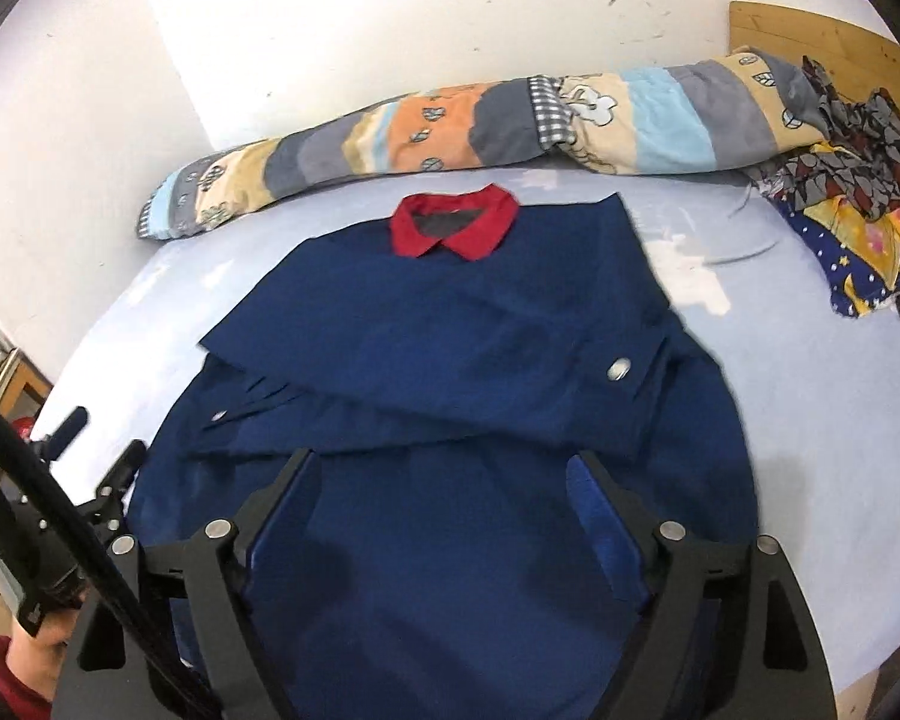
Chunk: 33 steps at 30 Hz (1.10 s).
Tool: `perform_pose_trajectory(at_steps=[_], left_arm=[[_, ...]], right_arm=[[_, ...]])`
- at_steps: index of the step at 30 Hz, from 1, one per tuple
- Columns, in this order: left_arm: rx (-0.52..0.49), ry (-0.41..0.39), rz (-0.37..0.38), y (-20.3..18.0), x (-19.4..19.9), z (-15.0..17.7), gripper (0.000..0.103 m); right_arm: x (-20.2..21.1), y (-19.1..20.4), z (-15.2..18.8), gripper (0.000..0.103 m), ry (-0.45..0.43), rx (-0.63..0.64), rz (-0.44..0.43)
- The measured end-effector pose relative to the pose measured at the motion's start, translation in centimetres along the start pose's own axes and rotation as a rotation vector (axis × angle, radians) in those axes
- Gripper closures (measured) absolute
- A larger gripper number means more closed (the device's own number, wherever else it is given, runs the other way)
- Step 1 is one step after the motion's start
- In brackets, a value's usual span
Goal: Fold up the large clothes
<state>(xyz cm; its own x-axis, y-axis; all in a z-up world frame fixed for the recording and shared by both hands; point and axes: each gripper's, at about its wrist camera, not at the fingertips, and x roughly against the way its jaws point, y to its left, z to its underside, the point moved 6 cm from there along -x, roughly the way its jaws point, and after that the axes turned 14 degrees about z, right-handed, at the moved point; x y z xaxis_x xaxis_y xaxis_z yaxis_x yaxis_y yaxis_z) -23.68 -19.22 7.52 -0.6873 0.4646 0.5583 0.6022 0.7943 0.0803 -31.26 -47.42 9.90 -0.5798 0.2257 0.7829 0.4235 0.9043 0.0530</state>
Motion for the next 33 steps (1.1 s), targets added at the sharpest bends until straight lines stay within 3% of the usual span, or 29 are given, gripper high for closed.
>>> perform_pose_trajectory(at_steps=[6, 13, 18, 33], left_arm=[[0.049, 0.016, -0.039, -0.1, 0.9, 2.6, 0.014], [0.075, 0.0, -0.058, -0.6, 2.5, 4.6, 0.009], [0.063, 0.002, -0.061, -1.0, 3.0, 5.0, 0.009], [0.053, -0.001, -0.064, -1.0, 3.4, 5.1, 0.009]], right_arm=[[0.4, 2.1, 4.0, 0.015, 0.013, 0.029, -0.025], [0.9, 1.9, 8.0, 0.015, 0.053, -0.038, -0.09], [0.5, 1.9, 10.7, 0.015, 0.09, -0.046, -0.088], [0.8, 1.6, 11.8, 0.015, 0.094, -0.058, -0.08]])
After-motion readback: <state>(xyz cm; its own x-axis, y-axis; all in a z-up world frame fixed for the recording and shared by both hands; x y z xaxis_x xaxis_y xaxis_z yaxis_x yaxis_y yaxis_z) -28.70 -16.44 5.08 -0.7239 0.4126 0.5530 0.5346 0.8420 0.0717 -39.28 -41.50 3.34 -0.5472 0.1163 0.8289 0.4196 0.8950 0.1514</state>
